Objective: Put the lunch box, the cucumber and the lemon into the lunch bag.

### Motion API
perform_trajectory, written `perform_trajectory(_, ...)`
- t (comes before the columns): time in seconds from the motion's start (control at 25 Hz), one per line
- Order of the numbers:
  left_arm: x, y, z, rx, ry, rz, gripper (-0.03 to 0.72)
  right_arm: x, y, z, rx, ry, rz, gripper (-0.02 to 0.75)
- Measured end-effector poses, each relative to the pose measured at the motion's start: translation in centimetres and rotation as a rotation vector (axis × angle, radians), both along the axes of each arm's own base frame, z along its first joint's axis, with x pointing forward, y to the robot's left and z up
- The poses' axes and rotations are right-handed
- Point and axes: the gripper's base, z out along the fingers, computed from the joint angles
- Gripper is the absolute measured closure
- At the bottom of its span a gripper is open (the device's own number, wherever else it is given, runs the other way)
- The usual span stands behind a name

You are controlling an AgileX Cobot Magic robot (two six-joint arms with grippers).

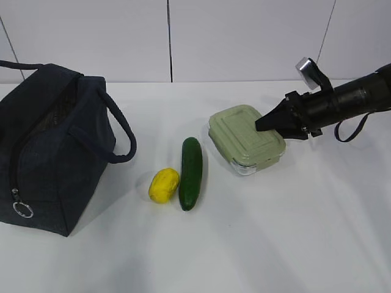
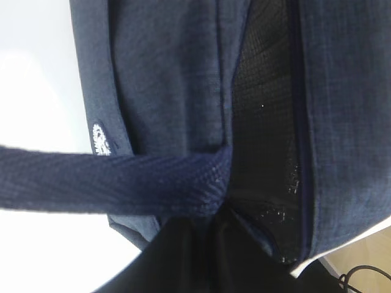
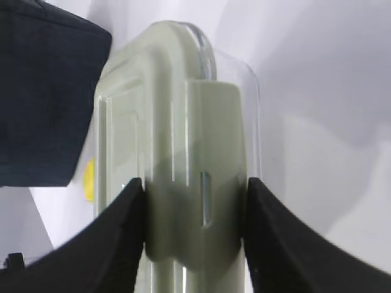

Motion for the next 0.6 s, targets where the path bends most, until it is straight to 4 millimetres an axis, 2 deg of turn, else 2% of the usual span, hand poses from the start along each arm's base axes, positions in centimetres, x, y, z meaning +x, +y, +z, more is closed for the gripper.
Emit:
perform_trajectory(0.28, 0.0, 0.0, 0.0, 0.002, 0.0, -0.001, 0.694, 0.1, 0.6, 2.4, 0.044, -0.041, -0.027, 0.386)
perform_trajectory(0.6, 0.0, 0.0, 0.0, 0.004, 0.0, -0.001, 0.694, -0.2, 4.0, 4.8, 0.102, -0.084, 0.009, 0.386)
